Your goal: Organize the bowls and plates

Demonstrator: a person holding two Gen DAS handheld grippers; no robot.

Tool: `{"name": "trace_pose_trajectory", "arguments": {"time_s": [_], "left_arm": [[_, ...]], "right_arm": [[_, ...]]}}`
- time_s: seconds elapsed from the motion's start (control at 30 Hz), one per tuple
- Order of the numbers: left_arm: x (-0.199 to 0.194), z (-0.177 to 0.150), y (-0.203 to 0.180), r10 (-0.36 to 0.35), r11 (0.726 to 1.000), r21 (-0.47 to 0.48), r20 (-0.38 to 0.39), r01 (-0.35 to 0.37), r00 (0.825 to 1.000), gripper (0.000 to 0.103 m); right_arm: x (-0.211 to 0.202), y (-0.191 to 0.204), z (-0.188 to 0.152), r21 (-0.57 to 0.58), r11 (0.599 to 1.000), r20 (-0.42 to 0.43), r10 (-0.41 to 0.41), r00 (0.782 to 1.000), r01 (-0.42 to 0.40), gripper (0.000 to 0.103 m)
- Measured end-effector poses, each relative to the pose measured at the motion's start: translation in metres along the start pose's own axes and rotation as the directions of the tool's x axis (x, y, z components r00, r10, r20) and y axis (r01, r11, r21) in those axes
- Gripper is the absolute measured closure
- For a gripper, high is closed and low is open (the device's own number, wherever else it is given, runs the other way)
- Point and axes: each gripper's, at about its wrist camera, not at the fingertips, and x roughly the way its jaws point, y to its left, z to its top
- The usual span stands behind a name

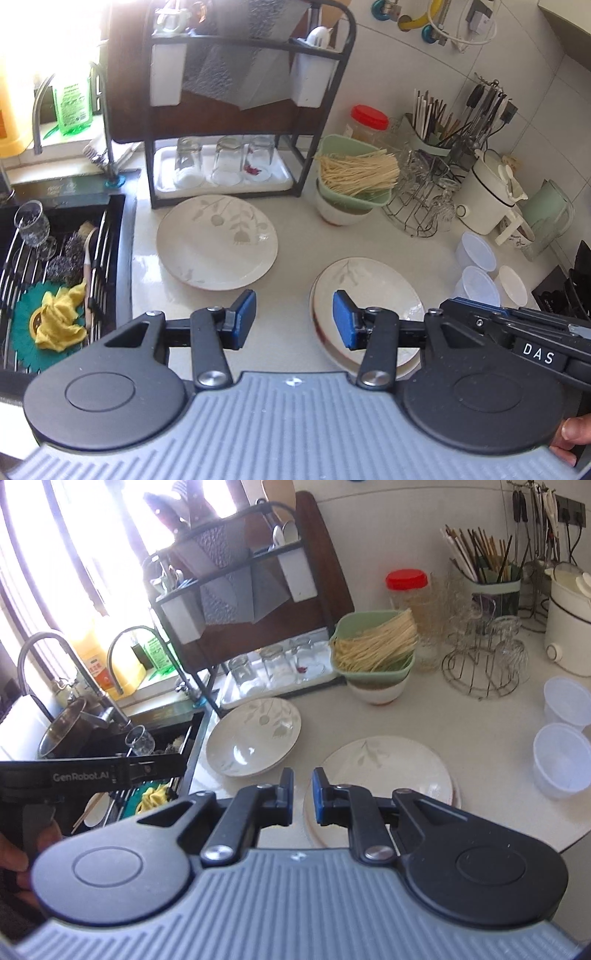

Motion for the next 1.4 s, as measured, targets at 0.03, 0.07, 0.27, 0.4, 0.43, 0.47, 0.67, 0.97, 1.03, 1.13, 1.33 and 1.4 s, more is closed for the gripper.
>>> {"name": "trace_pose_trajectory", "arguments": {"time_s": [0.03, 0.07, 0.27, 0.4, 0.43, 0.47, 0.67, 0.97, 1.03, 1.13, 1.33, 1.4], "left_arm": [[-0.002, -0.002, 0.003, 0.002, 1.000, -0.003, -0.002, -0.002, 1.000, 0.051], [-0.003, -0.003, 0.005, 0.006, 1.000, -0.003, -0.003, -0.006, 1.000, 0.051], [-0.008, -0.008, 0.019, 0.023, 0.999, -0.034, 0.006, -0.023, 1.000, 0.050], [0.001, -0.011, 0.029, 0.042, 0.997, -0.070, -0.002, -0.042, 0.999, 0.047], [0.004, -0.012, 0.032, 0.050, 0.995, -0.081, -0.007, -0.050, 0.999, 0.045], [0.006, -0.012, 0.034, 0.071, 0.994, -0.085, -0.009, -0.072, 0.997, 0.044], [0.022, -0.010, 0.043, 0.135, 0.984, -0.114, -0.004, -0.135, 0.991, 0.033], [0.063, -0.004, 0.066, 0.175, 0.970, -0.172, 0.023, -0.169, 0.984, 0.017], [0.076, -0.003, 0.071, 0.192, 0.968, -0.169, 0.017, -0.186, 0.981, 0.017], [0.096, -0.001, 0.082, 0.199, 0.961, -0.193, -0.009, -0.197, 0.980, 0.017], [0.126, 0.004, 0.102, 0.229, 0.953, -0.199, -0.019, -0.228, 0.973, 0.017], [0.136, 0.006, 0.110, 0.235, 0.949, -0.213, -0.022, -0.234, 0.972, 0.017]], "right_arm": [[0.001, 0.003, -0.001, 0.003, 1.000, -0.006, 0.003, 1.000, -0.003, 0.089], [0.002, 0.006, -0.002, 0.005, 1.000, -0.012, 0.004, 1.000, -0.004, 0.089], [0.015, 0.019, -0.001, 0.001, 1.000, -0.040, 0.013, 0.999, -0.013, 0.089], [0.025, 0.019, -0.001, -0.023, 1.000, -0.066, 0.011, 0.998, -0.012, 0.089], [0.029, 0.017, -0.001, -0.022, 1.000, -0.078, 0.010, 0.997, -0.012, 0.089], [0.032, 0.015, 0.000, -0.022, 1.000, -0.086, 0.009, 0.996, -0.011, 0.088], [0.051, 0.000, 0.007, -0.024, 1.000, -0.124, 0.001, 0.992, -0.004, 0.059], [0.086, -0.025, 0.014, 0.061, 0.998, -0.101, 0.038, 0.994, -0.032, 0.041], [0.096, -0.026, 0.015, 0.066, 0.997, -0.106, 0.051, 0.993, -0.044, 0.041], [0.112, -0.028, 0.017, 0.072, 0.995, -0.118, 0.080, 0.990, -0.072, 0.041], [0.153, -0.028, 0.031, 0.059, 0.992, -0.142, 0.117, 0.983, -0.109, 0.041], [0.169, -0.029, 0.036, 0.060, 0.990, -0.143, 0.134, 0.981, -0.126, 0.042]]}}
